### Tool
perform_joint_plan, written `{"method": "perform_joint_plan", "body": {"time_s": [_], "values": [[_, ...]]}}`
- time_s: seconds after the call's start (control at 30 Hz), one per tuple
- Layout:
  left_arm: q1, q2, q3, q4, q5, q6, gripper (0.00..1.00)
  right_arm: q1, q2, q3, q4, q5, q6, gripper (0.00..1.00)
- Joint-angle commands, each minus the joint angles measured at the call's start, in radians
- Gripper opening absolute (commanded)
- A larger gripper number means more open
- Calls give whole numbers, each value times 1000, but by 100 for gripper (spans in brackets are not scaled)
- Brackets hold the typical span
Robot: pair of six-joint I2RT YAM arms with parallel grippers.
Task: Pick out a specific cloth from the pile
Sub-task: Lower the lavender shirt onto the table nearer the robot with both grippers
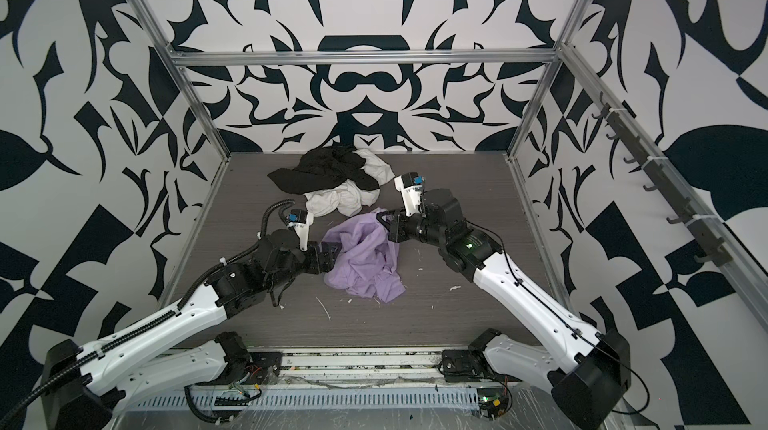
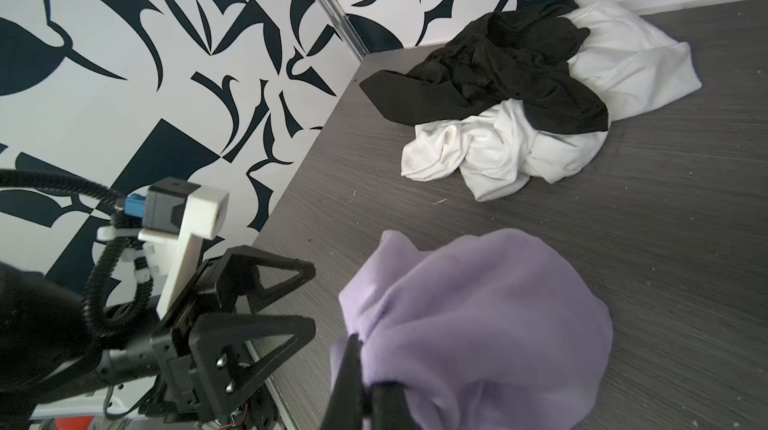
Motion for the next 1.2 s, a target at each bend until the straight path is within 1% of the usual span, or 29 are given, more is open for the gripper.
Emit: {"method": "perform_joint_plan", "body": {"time_s": [0.0, 0.1, 0.3, 0.33, 0.63, 0.8, 1.0, 1.17], "values": [[37, 26, 21, -45, 83, -33, 84, -4, -30, -6, 0, -19, -15, 0], [46, 36, 27, -56, 89, -35, 84, -2, -34, -17, -2, -25, -13, 0], [63, 48, 13, -18, 119, -33, 84, 2, -19, -40, -11, -42, -22, 0], [65, 50, 15, -23, 120, -33, 88, 4, -16, -39, -15, -46, -28, 0], [74, 43, 15, -36, 110, -41, 89, 15, -23, -86, -23, -54, -32, 0], [77, 57, 25, -38, 109, -42, 89, 38, -26, -128, -19, -57, -17, 0], [86, 65, 35, -49, 111, -33, 89, 80, -38, -167, -59, -48, -25, 0], [89, 73, 39, -39, 114, -33, 89, 90, -23, -206, -64, -55, -32, 0]]}}
